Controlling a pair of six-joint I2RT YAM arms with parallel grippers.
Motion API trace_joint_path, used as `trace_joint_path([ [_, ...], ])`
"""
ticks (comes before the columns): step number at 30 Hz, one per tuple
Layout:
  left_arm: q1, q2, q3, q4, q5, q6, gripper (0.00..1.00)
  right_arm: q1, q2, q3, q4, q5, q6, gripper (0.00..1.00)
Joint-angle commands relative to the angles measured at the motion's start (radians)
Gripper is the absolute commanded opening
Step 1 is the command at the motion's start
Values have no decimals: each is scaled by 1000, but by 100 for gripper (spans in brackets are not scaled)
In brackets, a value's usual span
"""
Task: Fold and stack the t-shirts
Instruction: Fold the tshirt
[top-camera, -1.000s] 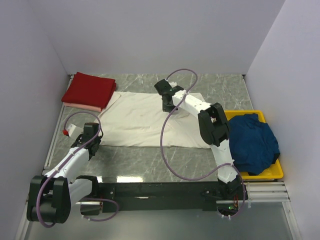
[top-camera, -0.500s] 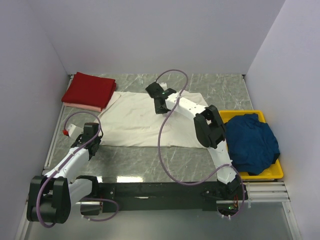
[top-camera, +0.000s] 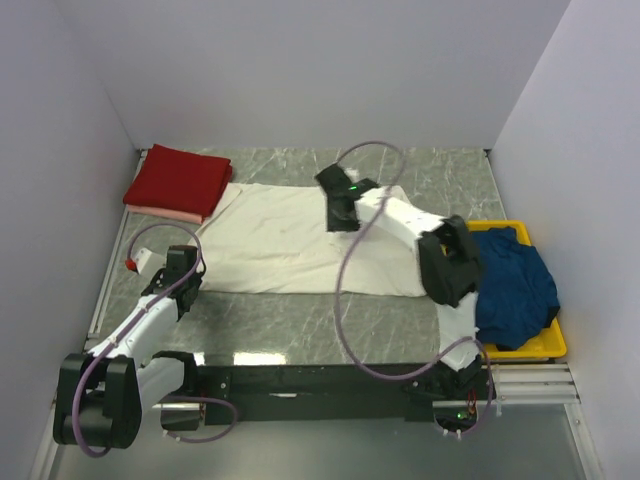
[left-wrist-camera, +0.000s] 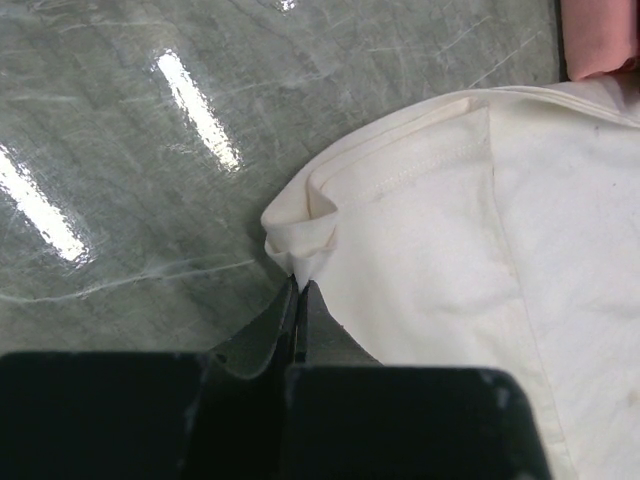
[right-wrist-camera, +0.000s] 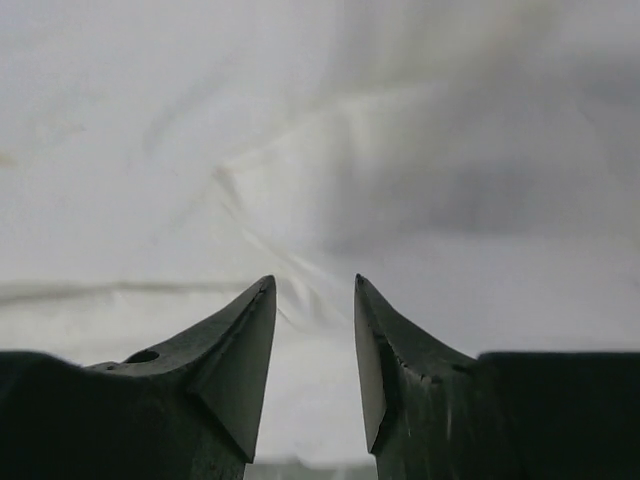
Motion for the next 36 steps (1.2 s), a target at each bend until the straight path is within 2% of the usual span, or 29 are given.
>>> trace_joint_path([
  [1,3,-31,30,13,11,4,1,-122,-352,-209,79,-73,121,44],
  [2,3,-33,28,13,11,4,1,-150,-414,-348,97,-110,143,44],
  [4,5,-37,31,13,15,3,1,-228,-582,-496,157,-166,200,43],
  [5,6,-39,31,12,18,4,1,-249,-636,-632,182,-193,215,42],
  [7,9,-42,39,10,21,3,1,-286,-768,-746,225,-228,261,40],
  [8,9,-43,40,8,27,3,1,-309,-803,-827,226,-227,272,39],
  [11,14,-56,51,-4,34,1,1,-357,-899,-937,217,-208,298,38],
  [19,14,-82,53,-16,32,0,1,-484,-1086,-1127,180,-230,320,41],
  [22,14,-74,53,-16,32,-3,1,-518,-1109,-1164,183,-245,317,43],
  [30,14,-51,43,-10,28,-16,1,-567,-1059,-1196,251,-259,316,51],
  [34,14,-33,42,-11,24,-28,1,-581,-1005,-1201,295,-259,321,50],
  [36,14,-27,43,-14,20,-34,1,-589,-977,-1193,308,-259,318,44],
])
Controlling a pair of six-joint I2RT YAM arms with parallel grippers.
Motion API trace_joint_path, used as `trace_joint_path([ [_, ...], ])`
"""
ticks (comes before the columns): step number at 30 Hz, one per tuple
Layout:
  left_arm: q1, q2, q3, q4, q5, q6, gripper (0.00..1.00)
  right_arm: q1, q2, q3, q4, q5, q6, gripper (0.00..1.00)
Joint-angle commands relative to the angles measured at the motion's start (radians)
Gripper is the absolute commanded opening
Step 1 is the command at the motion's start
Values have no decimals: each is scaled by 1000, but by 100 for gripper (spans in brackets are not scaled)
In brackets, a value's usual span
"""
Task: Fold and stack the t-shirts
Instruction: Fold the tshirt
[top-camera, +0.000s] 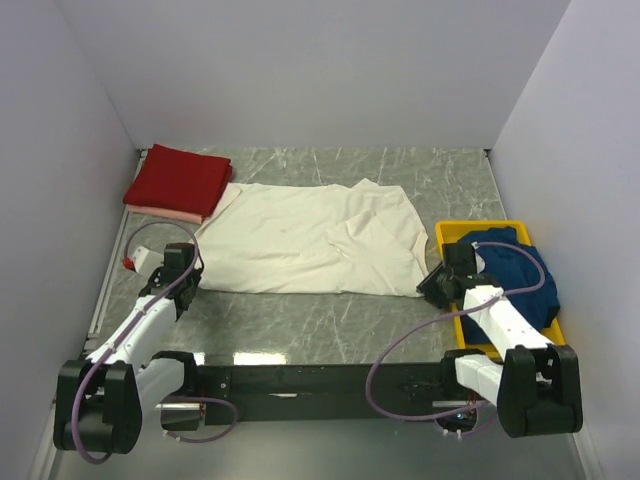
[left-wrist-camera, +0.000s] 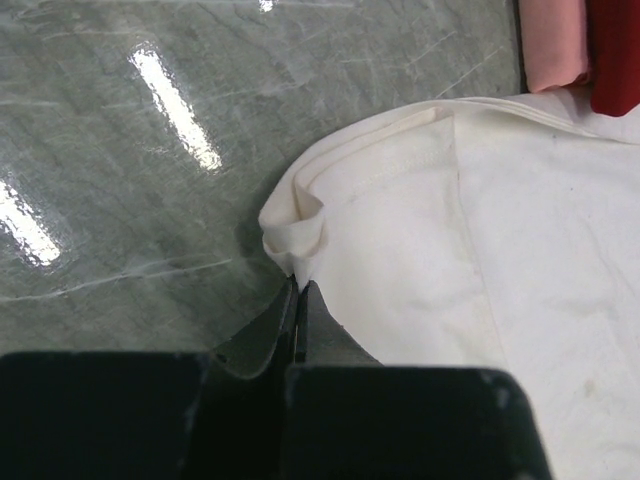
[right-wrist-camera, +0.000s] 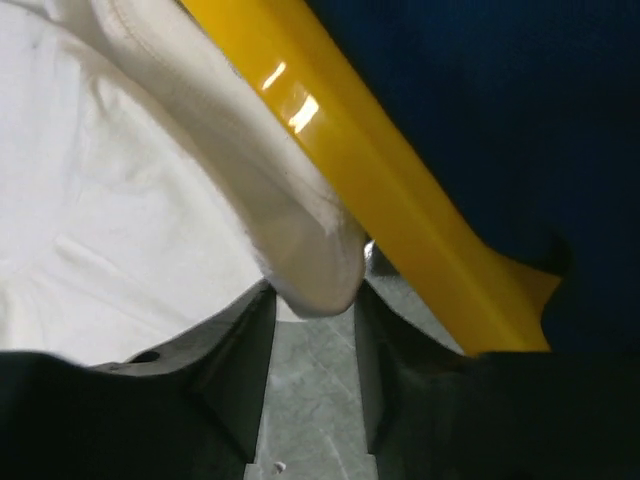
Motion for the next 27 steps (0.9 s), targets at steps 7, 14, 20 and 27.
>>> trace_joint_path([
  [7,2,-14,74,-127,-47,-43,1,-71,-73,72,-59,15,-29,0],
  [14,8,-127,124,-331,-118,-115,1,-105,-288,136,-287,-5,-36,0],
  [20,17,-227,146,-463,-138,-182,1,-123,-380,199,-407,-25,-42,0],
  [27,19,-322,143,-601,-171,-280,11,-154,-444,224,-495,-84,-67,0],
])
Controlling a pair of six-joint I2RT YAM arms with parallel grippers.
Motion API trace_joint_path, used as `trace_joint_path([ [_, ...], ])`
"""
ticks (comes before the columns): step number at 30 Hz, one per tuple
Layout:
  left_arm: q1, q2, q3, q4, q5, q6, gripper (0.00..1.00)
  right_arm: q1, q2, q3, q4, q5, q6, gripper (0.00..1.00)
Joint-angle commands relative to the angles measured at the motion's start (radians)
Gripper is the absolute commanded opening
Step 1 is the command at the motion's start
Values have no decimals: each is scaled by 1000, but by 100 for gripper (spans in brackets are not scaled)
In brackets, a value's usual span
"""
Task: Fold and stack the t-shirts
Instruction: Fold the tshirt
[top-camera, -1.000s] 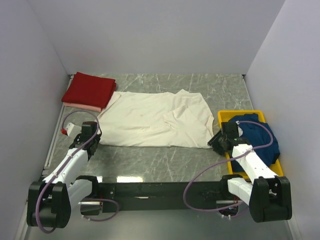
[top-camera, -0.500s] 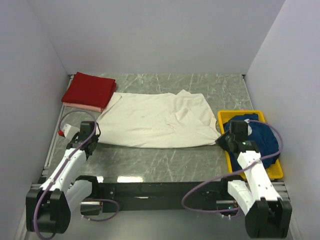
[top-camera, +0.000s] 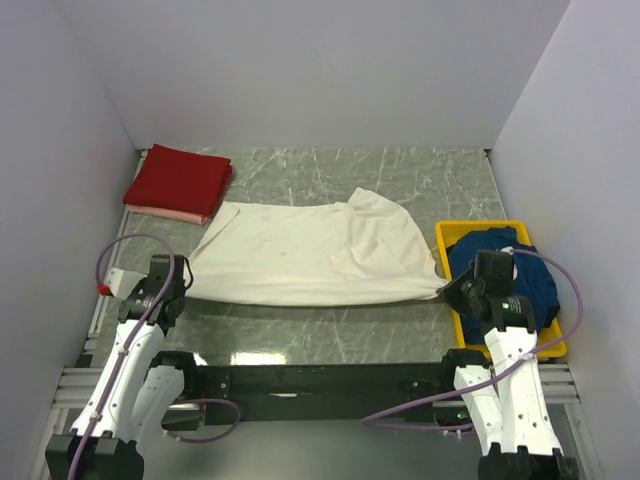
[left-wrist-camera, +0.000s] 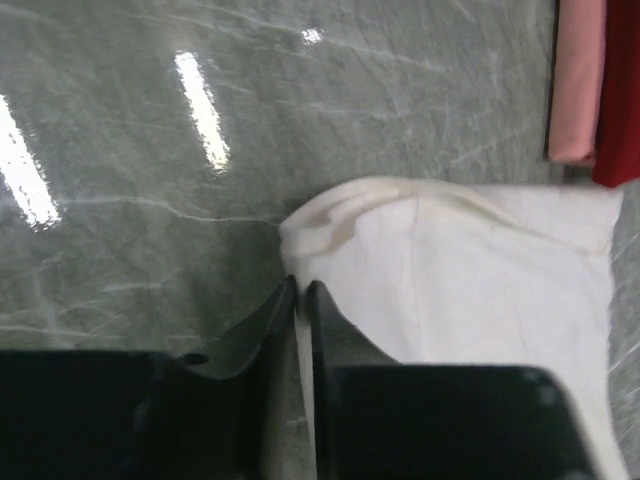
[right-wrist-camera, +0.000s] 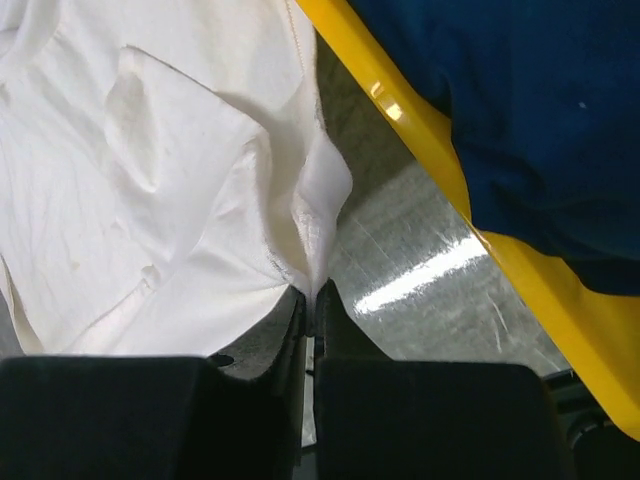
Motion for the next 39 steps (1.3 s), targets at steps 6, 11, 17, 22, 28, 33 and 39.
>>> trace_joint_path([
  [6,12,-78,57,-120,-96,-67,58,-21,-59,75,-108,-34,-63,62],
  [11,10,13,164,94,-21,204,60,-18,-7,138,-11,-120,-112,82],
  [17,-101,433,445,291,34,448,55,132,269,259,236,-118,-115,82],
  [22,-197,794,717,271,-38,575,56,261,561,490,348,-56,-155,77],
  [28,-231,1112,945,263,-29,683,54,266,823,670,409,-73,-207,70],
  [33,-240,1273,1061,228,-69,692,51,267,964,799,399,-60,-238,68],
  [39,-240,1385,1153,224,-70,717,50,267,1092,868,406,-66,-249,66],
])
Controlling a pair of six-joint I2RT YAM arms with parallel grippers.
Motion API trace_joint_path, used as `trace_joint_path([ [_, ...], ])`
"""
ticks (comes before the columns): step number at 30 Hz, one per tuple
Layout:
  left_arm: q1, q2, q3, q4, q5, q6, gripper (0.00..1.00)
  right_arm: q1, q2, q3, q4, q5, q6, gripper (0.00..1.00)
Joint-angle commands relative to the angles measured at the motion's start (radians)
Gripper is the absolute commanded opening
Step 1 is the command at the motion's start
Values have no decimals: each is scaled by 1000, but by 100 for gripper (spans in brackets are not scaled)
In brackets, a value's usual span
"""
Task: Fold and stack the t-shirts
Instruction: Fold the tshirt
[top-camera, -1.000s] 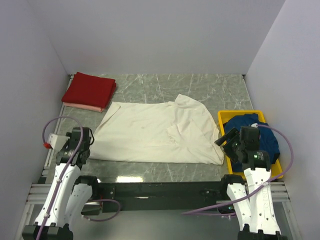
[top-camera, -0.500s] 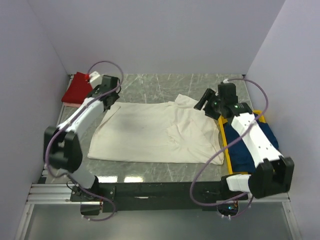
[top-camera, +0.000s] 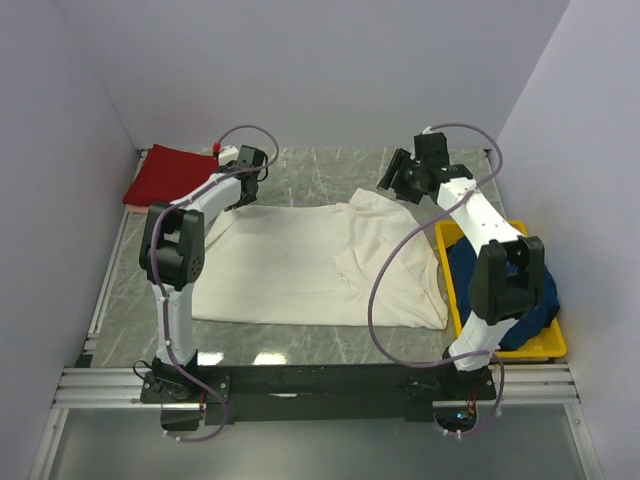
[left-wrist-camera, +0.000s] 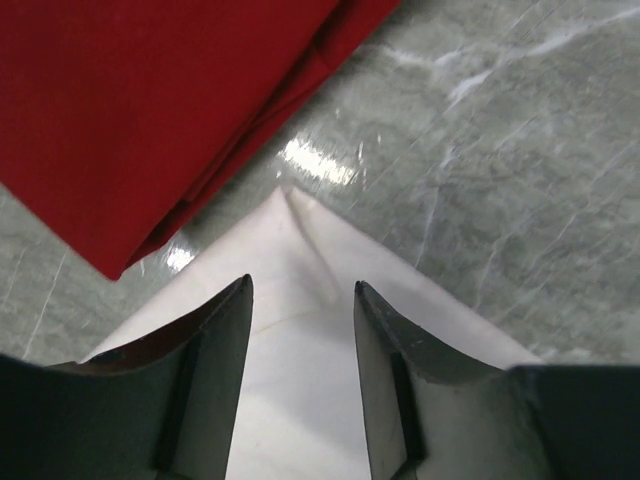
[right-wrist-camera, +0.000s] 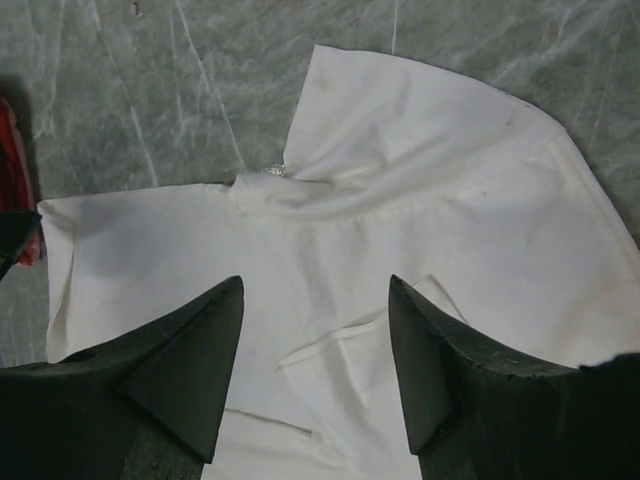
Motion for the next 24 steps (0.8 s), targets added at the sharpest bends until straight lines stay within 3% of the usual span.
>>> trace_joint_path([
  [1,-5,42,103,-16,-43,40,49,2,50,60,21,11,-22,66],
  [11,-5,112,134,-71,-69,10,43,-1,162,180,-28,27,-31,66],
  [24,-5,128,109,-63,-38,-20,41,-16,217,209,-37,27,-37,66],
])
